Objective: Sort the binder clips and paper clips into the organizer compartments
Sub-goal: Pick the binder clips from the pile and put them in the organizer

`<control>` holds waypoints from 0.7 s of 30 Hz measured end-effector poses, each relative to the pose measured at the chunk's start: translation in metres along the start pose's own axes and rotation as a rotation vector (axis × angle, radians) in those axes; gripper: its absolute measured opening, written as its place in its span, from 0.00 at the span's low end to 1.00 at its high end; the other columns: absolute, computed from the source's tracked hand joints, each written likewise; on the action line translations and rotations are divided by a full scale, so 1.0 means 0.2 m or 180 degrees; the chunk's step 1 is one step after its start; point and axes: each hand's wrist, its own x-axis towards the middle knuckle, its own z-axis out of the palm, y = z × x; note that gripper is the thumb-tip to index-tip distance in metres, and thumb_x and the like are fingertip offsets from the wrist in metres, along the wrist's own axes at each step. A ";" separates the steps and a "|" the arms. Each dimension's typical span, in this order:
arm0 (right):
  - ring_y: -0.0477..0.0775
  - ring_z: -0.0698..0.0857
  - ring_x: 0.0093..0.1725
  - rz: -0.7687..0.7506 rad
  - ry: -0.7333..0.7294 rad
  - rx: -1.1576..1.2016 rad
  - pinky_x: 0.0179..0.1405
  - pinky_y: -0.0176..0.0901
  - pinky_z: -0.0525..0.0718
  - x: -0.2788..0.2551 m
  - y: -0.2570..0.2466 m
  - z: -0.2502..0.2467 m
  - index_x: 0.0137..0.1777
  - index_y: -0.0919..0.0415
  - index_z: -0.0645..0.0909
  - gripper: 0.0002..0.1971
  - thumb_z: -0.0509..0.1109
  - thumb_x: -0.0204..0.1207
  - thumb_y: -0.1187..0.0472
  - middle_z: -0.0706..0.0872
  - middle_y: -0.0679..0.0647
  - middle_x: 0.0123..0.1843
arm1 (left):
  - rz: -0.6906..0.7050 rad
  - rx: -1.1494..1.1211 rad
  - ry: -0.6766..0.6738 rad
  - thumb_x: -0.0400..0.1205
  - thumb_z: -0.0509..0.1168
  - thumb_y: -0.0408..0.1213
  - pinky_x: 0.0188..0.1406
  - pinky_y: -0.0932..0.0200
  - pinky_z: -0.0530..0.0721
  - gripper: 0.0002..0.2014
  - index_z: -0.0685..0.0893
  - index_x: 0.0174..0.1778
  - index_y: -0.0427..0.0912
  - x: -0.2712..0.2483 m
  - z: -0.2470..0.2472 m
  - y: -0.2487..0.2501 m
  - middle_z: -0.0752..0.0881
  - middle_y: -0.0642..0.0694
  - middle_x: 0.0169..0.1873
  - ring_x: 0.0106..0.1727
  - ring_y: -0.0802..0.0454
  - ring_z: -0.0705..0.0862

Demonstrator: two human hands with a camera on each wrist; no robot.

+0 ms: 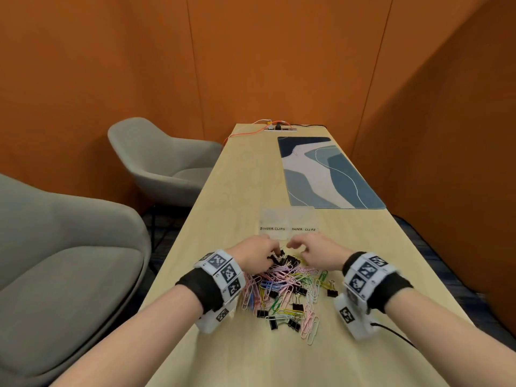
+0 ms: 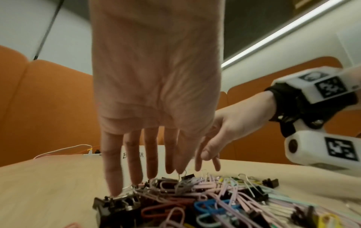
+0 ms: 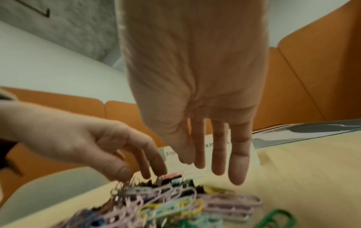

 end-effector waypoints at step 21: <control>0.44 0.77 0.36 -0.0080 0.0137 0.0068 0.33 0.29 0.74 0.08 -0.03 0.11 0.34 0.54 0.76 0.13 0.67 0.71 0.73 0.80 0.45 0.34 | -0.0032 -0.0829 0.0067 0.74 0.74 0.33 0.35 0.72 0.77 0.05 0.84 0.37 0.44 0.02 0.04 -0.09 0.83 0.54 0.35 0.38 0.58 0.79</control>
